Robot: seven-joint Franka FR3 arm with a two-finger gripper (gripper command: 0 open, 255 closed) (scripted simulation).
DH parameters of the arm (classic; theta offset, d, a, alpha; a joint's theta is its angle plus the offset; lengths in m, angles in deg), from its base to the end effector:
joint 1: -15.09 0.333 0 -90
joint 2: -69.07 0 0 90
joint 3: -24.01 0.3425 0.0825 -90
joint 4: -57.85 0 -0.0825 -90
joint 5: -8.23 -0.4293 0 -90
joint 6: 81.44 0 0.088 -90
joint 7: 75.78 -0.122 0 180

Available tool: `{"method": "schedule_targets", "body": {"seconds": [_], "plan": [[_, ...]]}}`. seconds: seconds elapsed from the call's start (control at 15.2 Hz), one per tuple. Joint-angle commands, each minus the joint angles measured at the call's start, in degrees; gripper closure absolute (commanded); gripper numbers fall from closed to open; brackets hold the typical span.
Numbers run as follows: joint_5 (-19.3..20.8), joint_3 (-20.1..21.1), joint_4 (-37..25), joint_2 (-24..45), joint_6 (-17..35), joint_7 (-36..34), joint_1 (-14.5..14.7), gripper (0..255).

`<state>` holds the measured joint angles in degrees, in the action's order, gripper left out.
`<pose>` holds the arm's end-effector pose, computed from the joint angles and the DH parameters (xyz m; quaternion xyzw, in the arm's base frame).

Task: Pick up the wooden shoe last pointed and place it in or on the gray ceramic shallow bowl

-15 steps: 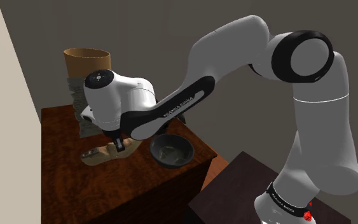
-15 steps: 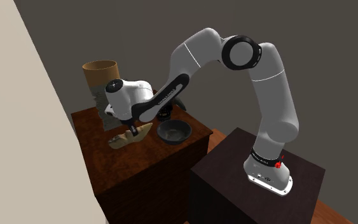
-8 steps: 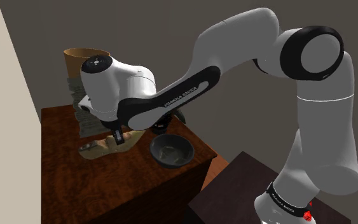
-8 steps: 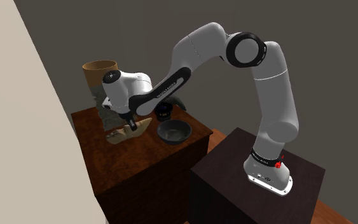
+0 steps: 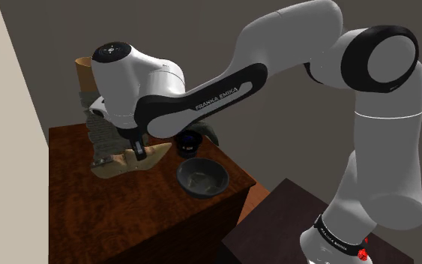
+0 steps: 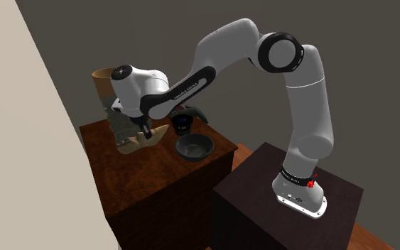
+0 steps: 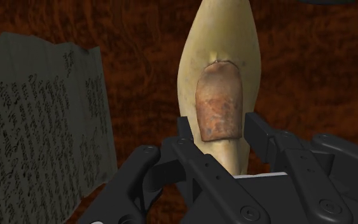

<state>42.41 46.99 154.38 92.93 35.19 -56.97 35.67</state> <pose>0.5600 0.4405 0.3642 0.7711 0.6096 0.0304 0.1813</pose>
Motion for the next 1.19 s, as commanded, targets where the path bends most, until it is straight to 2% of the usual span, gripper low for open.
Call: {"method": "schedule_targets", "body": {"seconds": [0.0,0.33,0.73,1.12], "plan": [[-0.6,0.2,-0.5,-0.8,-1.1,0.7,-0.2,255],[-1.7,0.6,-2.3,-2.1,-3.7,2.3,-0.2,255],[-6.3,1.1,16.7,-16.7,3.4,4.4,-5.2,255],[-11.9,-0.4,32.8,-31.0,8.6,9.5,-7.2,255]]}}
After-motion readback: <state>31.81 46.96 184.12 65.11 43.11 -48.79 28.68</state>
